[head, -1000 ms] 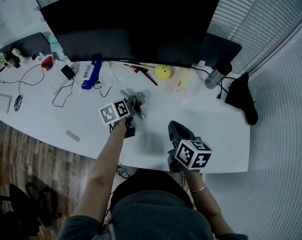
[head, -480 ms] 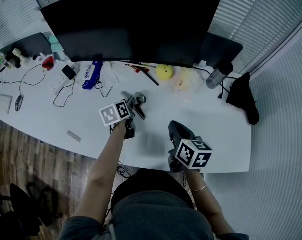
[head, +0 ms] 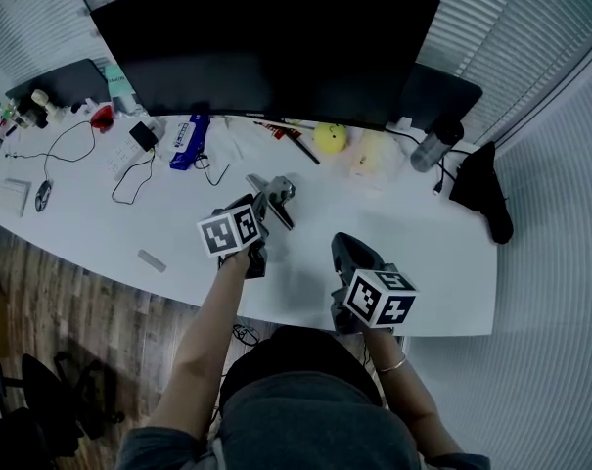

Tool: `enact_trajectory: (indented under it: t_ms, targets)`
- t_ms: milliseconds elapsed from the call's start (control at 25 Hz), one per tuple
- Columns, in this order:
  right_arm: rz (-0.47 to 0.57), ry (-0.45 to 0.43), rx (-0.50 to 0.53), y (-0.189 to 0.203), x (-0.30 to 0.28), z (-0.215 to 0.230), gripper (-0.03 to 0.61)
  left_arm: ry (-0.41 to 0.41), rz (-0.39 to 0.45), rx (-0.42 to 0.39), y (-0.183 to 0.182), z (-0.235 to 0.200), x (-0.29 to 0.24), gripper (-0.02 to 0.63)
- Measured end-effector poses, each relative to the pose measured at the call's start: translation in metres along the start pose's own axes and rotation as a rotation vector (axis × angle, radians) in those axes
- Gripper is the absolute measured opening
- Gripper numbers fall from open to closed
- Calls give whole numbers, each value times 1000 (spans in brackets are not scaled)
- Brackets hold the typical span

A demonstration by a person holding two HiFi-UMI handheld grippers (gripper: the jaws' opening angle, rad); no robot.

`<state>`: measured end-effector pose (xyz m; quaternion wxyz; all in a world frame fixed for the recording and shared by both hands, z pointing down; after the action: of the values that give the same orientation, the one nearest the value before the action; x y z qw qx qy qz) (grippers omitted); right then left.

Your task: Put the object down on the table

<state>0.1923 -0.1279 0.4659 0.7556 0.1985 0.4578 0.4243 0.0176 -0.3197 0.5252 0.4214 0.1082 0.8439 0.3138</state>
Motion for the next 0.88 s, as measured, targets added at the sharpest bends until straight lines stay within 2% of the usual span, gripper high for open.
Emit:
enact_trajectory:
  t_ms: [200, 440, 880]
  targets:
    - [0, 3, 17, 2, -1, -7, 3, -32, 15, -95, 5, 4, 18, 91]
    - [15, 19, 40, 3, 0, -14, 3, -46, 34, -164, 13, 5, 41, 64]
    - [14, 49, 73, 14, 5, -27, 3, -6, 35, -213, 33, 2, 72, 32]
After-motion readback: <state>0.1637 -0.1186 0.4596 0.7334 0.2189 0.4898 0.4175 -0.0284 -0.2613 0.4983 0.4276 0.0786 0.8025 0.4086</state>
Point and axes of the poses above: the fingertips, and each gripper's own axes: x backward along the fingers, z to its right, y out of its underside, the point moved 7 cm from there along x, backward along the fingers, and after that the axes turned 9 degrees about -z, right-handed, at the moved point
